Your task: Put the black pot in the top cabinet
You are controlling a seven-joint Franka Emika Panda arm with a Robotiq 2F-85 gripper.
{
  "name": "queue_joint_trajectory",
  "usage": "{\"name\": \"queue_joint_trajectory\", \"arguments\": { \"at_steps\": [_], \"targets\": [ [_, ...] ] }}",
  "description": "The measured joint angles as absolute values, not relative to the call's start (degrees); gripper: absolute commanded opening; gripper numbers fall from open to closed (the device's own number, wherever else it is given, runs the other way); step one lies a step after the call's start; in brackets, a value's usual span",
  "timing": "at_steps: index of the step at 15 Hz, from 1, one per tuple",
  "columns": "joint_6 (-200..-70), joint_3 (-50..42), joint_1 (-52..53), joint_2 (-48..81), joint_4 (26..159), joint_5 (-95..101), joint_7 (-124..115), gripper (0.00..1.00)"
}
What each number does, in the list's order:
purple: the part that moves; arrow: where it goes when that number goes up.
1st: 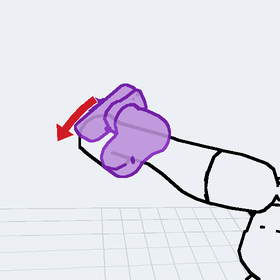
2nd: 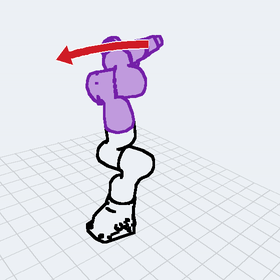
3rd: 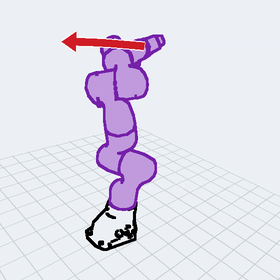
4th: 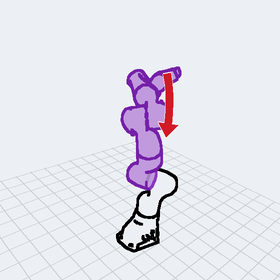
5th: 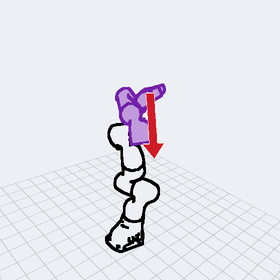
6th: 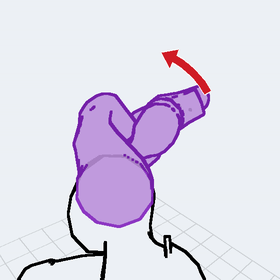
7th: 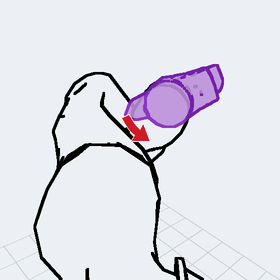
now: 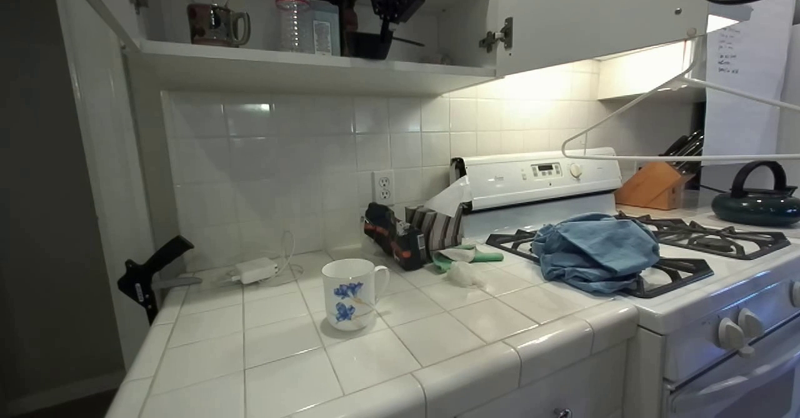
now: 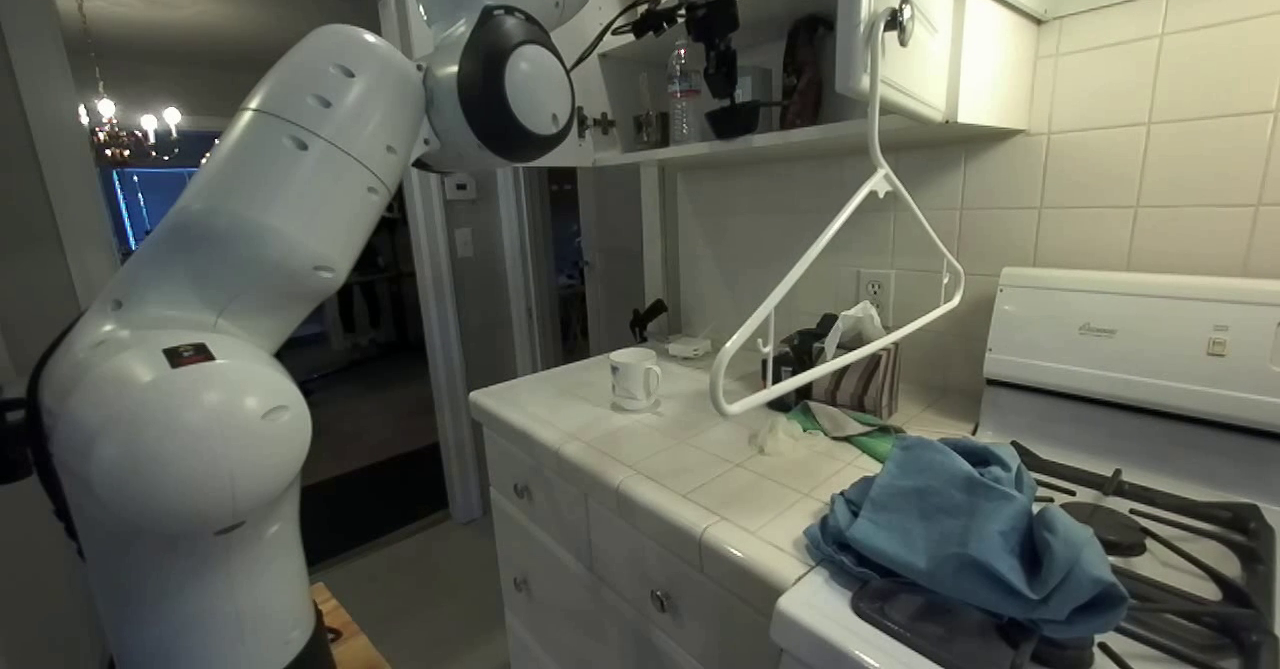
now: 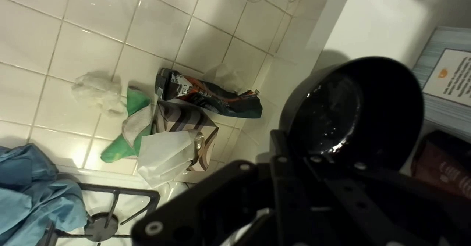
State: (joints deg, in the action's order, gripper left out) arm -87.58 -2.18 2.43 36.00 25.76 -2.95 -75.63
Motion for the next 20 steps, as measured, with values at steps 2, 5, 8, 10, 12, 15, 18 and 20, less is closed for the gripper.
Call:
{"name": "queue_joint_trajectory", "arguments": {
  "at_steps": [2, 5, 8, 10, 12, 15, 18, 20],
  "targets": [
    [-87.74, -2.18, 2.42, 35.99, 25.82, -2.95, -76.57, 0.01],
    [-88.04, -2.18, 2.43, 36.0, 25.9, -2.95, -77.48, 0.01],
    [-88.87, -2.18, 2.53, 36.03, 25.96, -2.95, -78.18, 0.01],
    [-90.28, -2.08, 2.63, 36.02, 25.95, -2.95, -78.28, 0.01],
    [-91.57, -1.9, 2.68, 36.02, 25.95, -2.95, -78.28, 0.01],
    [-92.23, -1.87, 2.63, 36.05, 25.97, -2.95, -78.27, 0.01],
    [-93.04, -1.87, 2.38, 36.5, 25.99, -2.95, -78.27, 0.28],
    [-93.42, -1.87, 2.2, 36.95, 25.99, -2.96, -78.27, 0.35]
  ]
}}
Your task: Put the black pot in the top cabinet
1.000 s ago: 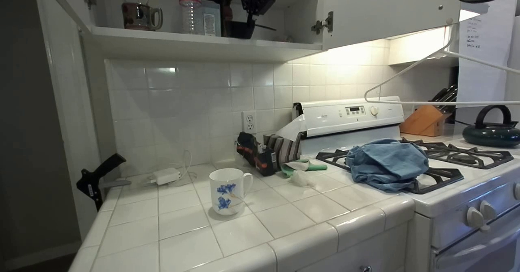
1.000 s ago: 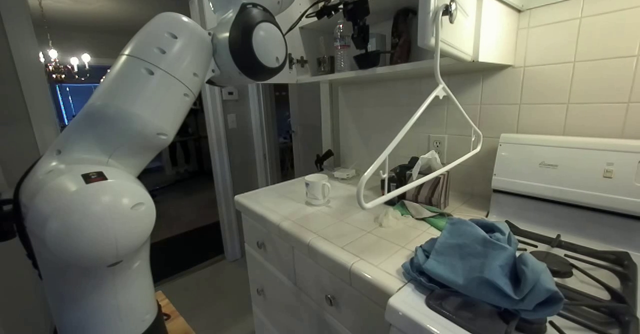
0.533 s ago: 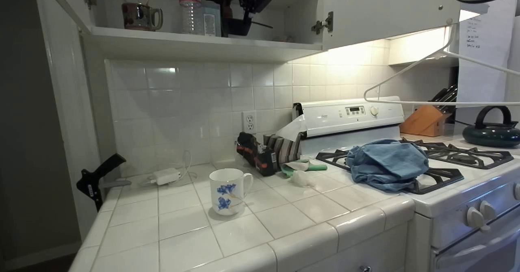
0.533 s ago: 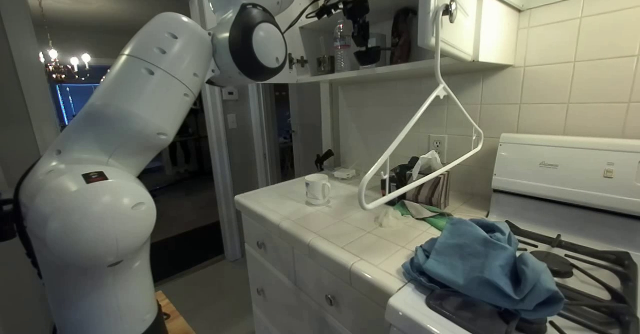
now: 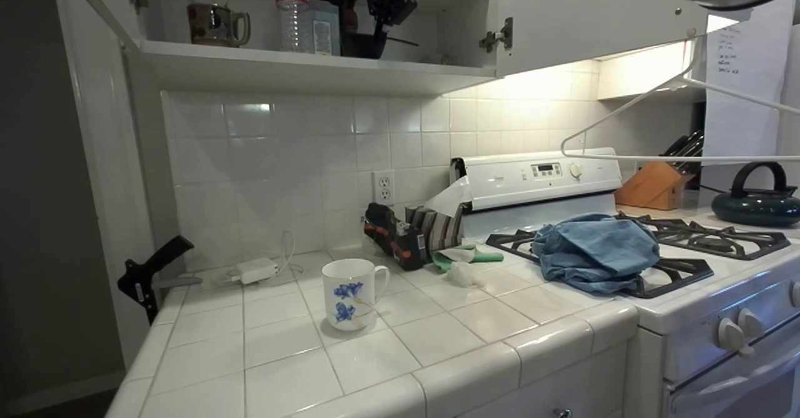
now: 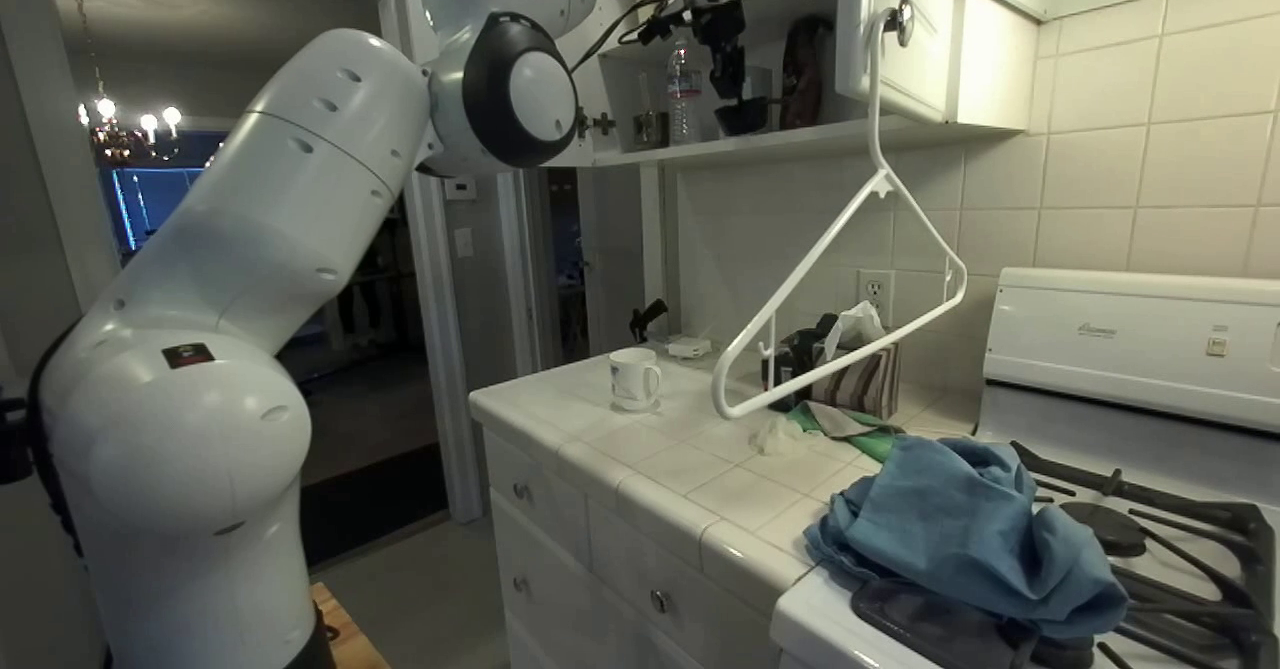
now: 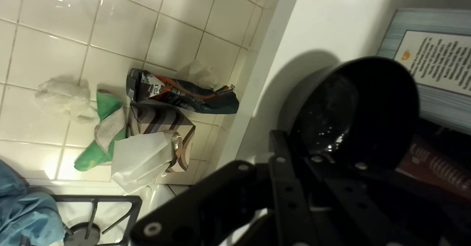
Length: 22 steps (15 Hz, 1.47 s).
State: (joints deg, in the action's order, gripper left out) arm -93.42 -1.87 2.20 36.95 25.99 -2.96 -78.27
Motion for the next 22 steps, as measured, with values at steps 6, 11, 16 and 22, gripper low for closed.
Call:
{"name": "queue_joint_trajectory", "arguments": {
  "at_steps": [6, 11, 16, 22],
  "targets": [
    [-94.07, -1.87, 2.16, 37.29, 25.98, -2.96, -78.17, 0.77],
    [-94.06, -1.77, 1.97, 35.74, 25.8, -2.96, -77.43, 1.0],
    [-88.72, -1.5, -0.8, 30.62, 25.71, -3.58, -71.94, 1.0],
    [-64.0, -1.12, -7.69, 23.07, 25.75, -5.6, -57.28, 1.0]
  ]
}}
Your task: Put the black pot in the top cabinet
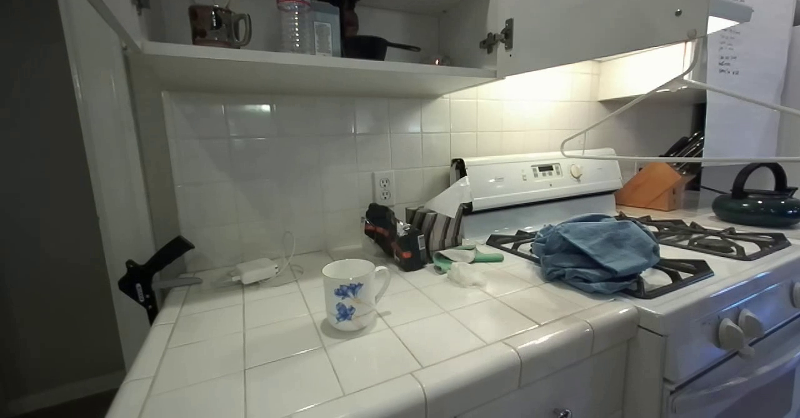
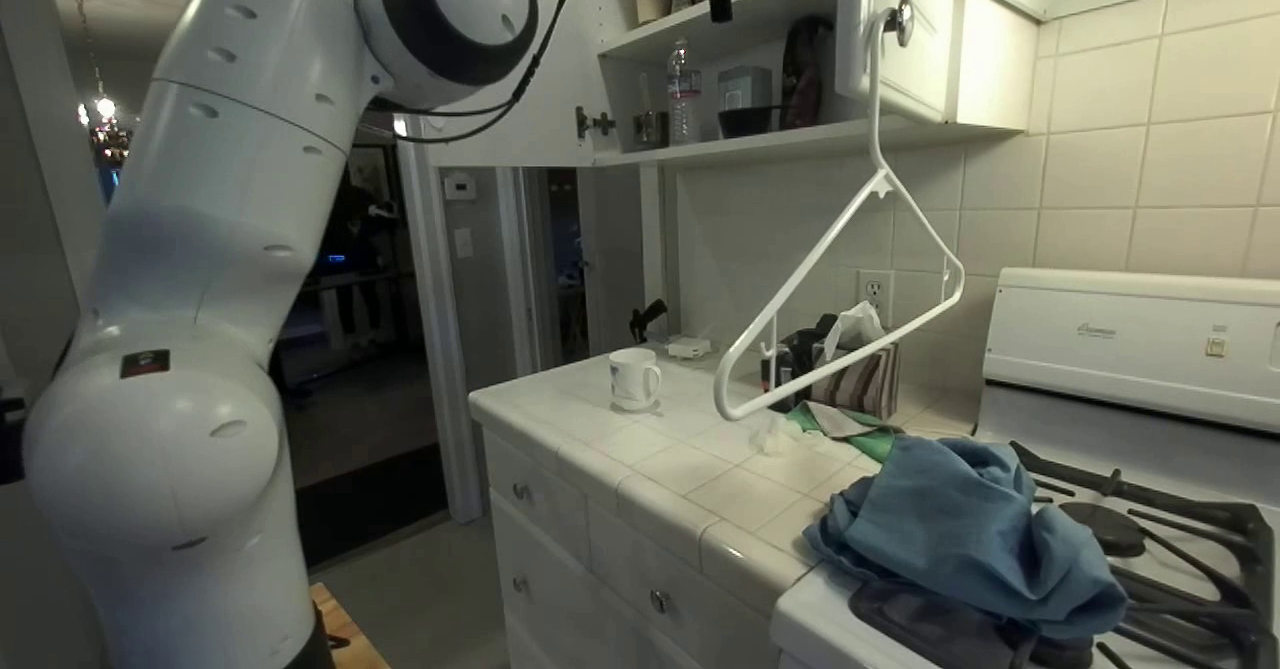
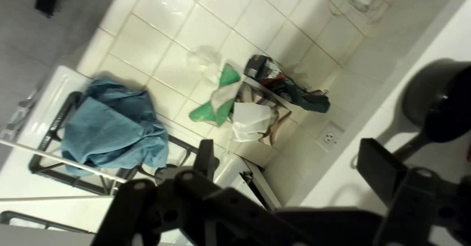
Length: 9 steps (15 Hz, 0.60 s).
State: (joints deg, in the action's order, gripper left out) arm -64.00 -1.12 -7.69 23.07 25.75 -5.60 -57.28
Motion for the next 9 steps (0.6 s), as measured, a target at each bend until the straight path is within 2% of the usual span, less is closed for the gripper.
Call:
{"name": "queue_joint_trajectory", "arguments": {
  "at_steps": [6, 9],
  "targets": [
    [-47.56, -1.12, -11.64, 21.28, 26.16, -8.87, -44.02, 1.0],
    [-46.96, -0.51, -11.95, 20.91, 30.57, -8.93, -37.94, 1.0]
  ]
}}
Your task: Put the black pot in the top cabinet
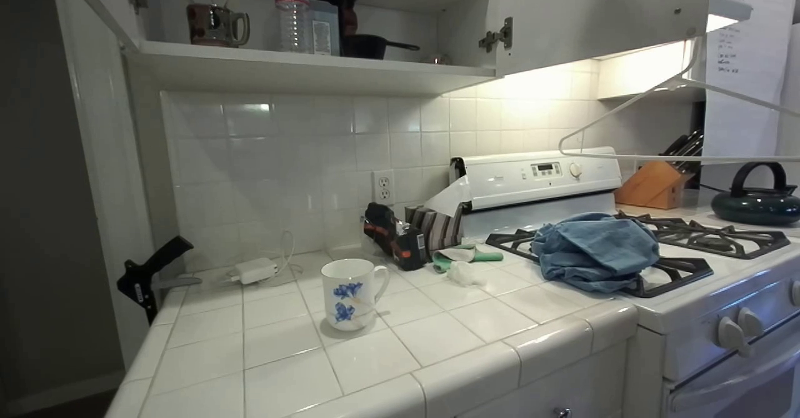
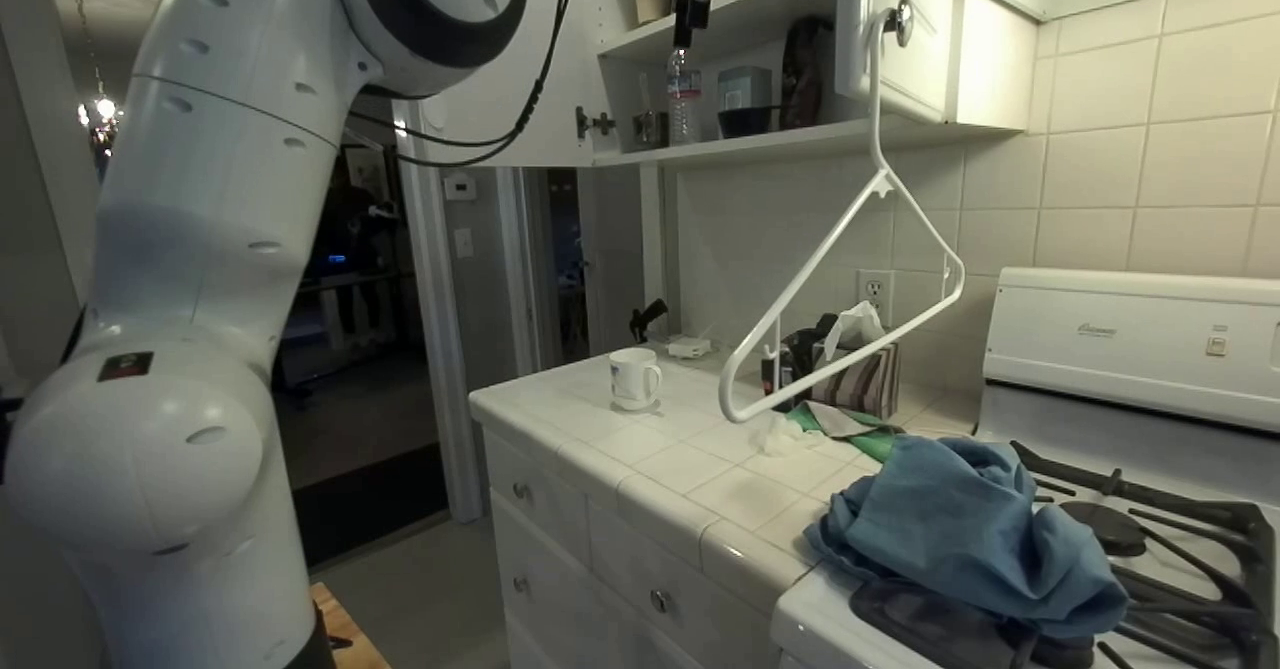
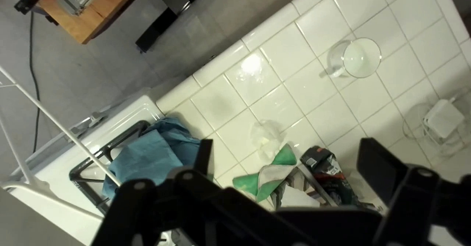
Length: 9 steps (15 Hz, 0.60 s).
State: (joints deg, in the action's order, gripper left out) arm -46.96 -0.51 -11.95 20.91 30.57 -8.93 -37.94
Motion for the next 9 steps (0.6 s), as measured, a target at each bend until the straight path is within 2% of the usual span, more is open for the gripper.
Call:
{"name": "queue_joint_trajectory", "arguments": {
  "at_steps": [9],
  "targets": [
    [-46.96, -1.01, -9.73, 20.42, 33.0, -5.42, -32.83, 1.0]
  ]
}}
